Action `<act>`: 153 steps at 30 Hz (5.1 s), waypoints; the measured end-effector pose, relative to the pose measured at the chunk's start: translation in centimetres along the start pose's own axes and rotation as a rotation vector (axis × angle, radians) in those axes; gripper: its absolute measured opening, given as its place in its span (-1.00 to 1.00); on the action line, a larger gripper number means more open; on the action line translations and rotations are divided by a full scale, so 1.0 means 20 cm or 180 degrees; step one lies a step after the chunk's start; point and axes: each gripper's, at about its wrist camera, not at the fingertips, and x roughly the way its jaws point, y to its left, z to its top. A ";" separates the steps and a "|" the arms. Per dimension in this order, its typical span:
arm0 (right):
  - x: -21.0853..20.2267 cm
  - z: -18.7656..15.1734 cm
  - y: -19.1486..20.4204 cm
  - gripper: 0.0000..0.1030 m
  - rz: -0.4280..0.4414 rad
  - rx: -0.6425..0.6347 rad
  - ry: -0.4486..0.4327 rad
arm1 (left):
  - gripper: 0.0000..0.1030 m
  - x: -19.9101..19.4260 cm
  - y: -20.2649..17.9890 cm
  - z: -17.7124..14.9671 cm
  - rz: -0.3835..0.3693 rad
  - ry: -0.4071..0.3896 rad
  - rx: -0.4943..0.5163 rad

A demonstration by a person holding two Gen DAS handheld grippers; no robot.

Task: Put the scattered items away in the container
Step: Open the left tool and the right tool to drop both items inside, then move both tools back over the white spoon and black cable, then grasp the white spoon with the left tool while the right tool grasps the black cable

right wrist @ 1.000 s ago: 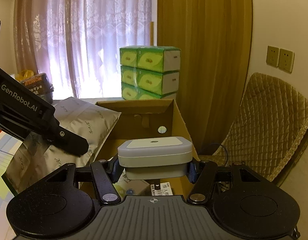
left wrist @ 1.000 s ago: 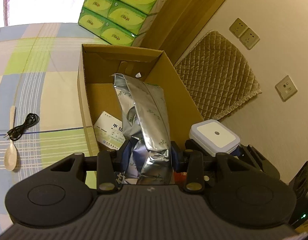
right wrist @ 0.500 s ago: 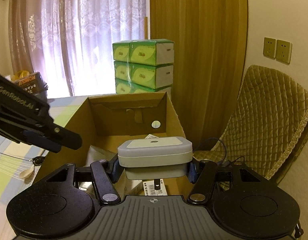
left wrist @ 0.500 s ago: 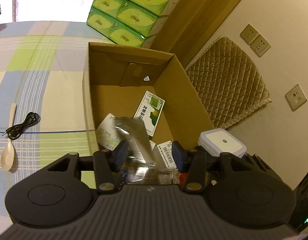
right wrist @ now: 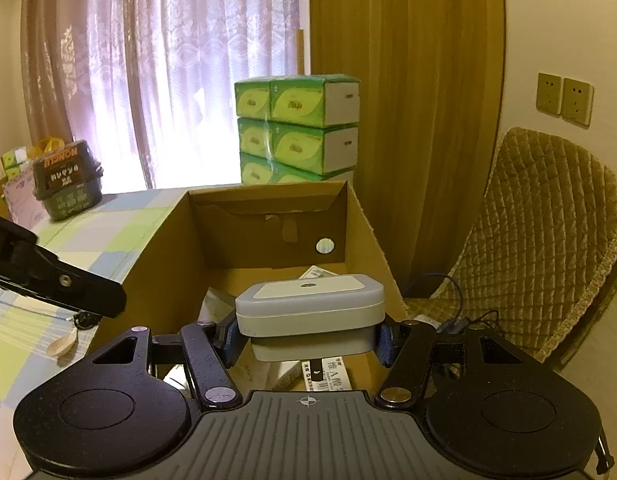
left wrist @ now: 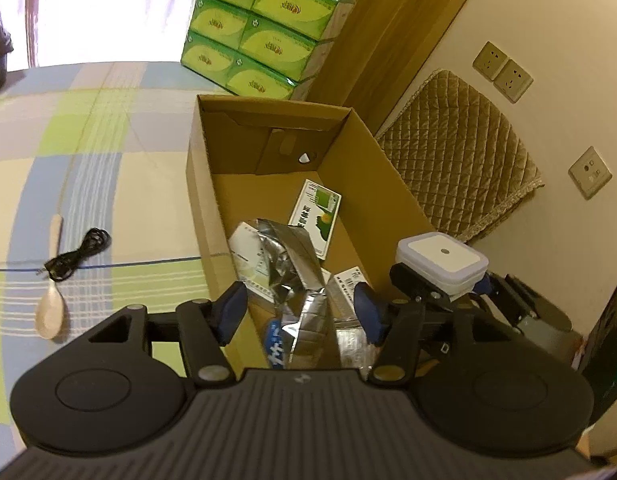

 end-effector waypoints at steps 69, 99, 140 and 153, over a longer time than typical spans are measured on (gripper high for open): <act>-0.53 -0.29 0.88 0.93 0.0660 -0.0326 0.0138 | 0.90 -0.66 0.87 -0.95 0.1109 0.0033 -0.0127; 0.39 -0.04 1.14 0.53 0.0830 -0.0290 0.0457 | 0.73 -0.24 1.03 -0.60 0.0857 -0.0422 0.0050; 1.05 -0.03 1.24 0.23 0.0594 0.0084 0.0925 | -0.50 -0.03 1.26 -0.50 0.1083 -0.0307 0.0316; 0.97 -0.10 1.30 -0.60 0.0708 -0.0445 0.0933 | -0.49 -0.04 1.31 -0.49 0.1120 -0.0291 0.0340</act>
